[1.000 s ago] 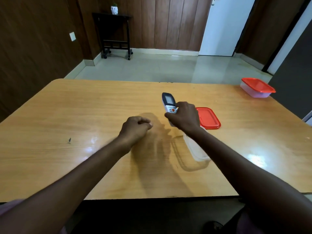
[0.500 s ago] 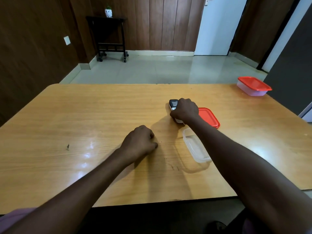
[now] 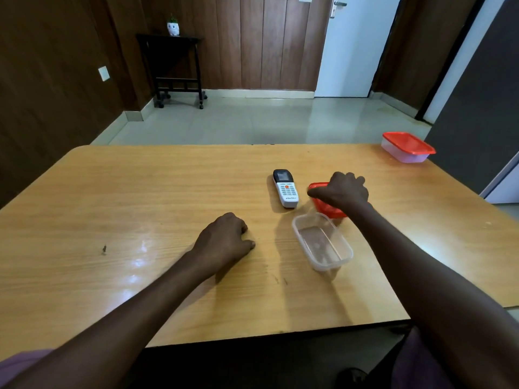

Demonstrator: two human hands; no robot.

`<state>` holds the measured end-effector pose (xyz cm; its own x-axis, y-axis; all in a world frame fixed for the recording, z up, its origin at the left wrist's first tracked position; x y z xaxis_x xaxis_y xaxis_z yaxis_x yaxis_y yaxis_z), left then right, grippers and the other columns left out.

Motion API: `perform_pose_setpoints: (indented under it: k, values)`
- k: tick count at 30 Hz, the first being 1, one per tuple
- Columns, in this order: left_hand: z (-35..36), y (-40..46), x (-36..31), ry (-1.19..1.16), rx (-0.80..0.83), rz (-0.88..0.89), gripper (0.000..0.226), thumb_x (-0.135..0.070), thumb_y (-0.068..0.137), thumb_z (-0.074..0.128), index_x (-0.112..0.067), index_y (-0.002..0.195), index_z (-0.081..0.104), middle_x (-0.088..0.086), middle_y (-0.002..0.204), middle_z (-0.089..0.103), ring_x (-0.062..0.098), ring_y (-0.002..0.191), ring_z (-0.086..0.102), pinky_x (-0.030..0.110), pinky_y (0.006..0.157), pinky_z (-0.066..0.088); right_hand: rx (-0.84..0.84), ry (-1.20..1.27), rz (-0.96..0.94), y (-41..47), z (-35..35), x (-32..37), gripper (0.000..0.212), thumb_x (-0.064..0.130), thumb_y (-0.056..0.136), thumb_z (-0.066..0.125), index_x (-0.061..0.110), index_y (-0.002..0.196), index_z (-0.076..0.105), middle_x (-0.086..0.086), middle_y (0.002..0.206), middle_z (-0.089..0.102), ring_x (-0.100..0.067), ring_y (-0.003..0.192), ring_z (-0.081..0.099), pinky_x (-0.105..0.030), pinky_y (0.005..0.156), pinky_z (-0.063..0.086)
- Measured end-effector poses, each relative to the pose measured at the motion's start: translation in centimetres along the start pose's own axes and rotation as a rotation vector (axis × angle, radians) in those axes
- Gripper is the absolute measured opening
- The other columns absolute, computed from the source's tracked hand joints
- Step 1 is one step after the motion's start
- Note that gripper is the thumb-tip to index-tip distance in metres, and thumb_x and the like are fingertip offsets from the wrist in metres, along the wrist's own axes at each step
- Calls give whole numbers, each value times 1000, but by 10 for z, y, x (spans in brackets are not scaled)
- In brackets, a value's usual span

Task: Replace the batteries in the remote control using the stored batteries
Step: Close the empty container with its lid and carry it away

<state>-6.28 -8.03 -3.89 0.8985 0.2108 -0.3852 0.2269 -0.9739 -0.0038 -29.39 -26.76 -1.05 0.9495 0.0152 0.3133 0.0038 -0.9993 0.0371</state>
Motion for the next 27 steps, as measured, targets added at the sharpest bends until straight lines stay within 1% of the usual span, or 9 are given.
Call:
perform_pose_setpoints:
  k: [2,10,13,16,18,20,23,25,27]
  values:
    - [1,-2,-3,10,3,-3,46,-45,84,70,-18,122,67,-2,124,59,19,113,58,33,84,49,74,-39,44,-1,7,-16,84,69,67,74,11,126,61,-18,130,57,-40,127,46,-44,89,46]
    - [1,-6,-11,-64,13,-11,48,-44,85,70,-19,126,66,-1,128,60,19,118,57,34,89,50,-40,83,-19,-10,-8,-20,81,70,63,79,8,112,65,-16,113,69,-38,115,56,-36,69,43]
    - [-2,-5,-16,-257,0,-23,50,-41,84,74,-19,129,66,0,130,64,18,121,58,33,96,49,-95,262,-101,-26,-30,1,89,71,63,79,10,125,63,-12,117,70,-31,108,63,-38,70,55]
    - [-5,-2,-21,-552,15,-62,50,-36,85,76,-22,132,64,-2,122,68,15,115,61,31,97,48,30,564,-88,-57,-39,18,89,71,58,82,18,127,62,-5,115,66,-19,92,66,-35,61,58]
    - [-2,-1,-25,-866,81,-113,47,-26,89,73,-18,133,62,1,117,71,17,111,65,35,100,52,220,774,-64,-81,-32,24,83,68,60,82,19,124,63,-3,113,68,-17,90,67,-30,54,53]
    - [4,-2,-32,-1200,163,-185,43,-18,91,70,-10,132,61,10,116,73,29,108,69,37,93,58,430,961,-95,-104,-22,31,72,63,65,78,18,119,67,-5,110,74,-19,90,71,-29,54,54]
    - [8,-4,-42,-1456,256,-229,38,-14,90,70,-4,126,63,20,115,73,37,99,73,42,78,63,644,1194,-147,-129,-14,40,40,46,78,68,13,101,73,-8,86,77,-23,73,74,-35,55,57]
    - [11,-5,-38,-1461,244,-282,40,-9,88,71,-4,126,60,19,109,74,30,89,76,39,69,63,591,1183,-121,-130,-12,35,27,31,85,62,6,89,71,-9,72,72,-21,61,70,-36,54,56]
    - [14,-5,-32,-1416,221,-334,41,-5,85,73,-1,125,62,16,98,77,25,79,77,34,62,61,410,987,-108,-123,-14,22,25,24,86,59,3,78,71,-9,68,68,-19,55,66,-33,51,53]
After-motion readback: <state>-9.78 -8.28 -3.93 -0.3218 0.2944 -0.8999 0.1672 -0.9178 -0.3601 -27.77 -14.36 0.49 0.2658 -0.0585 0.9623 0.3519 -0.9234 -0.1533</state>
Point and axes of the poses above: each hand's wrist, its own y-axis towards the middle knuckle, its own z-axis out of the palm, x = y × z, the point moved 6 cm from there along y, towards the middle knuckle
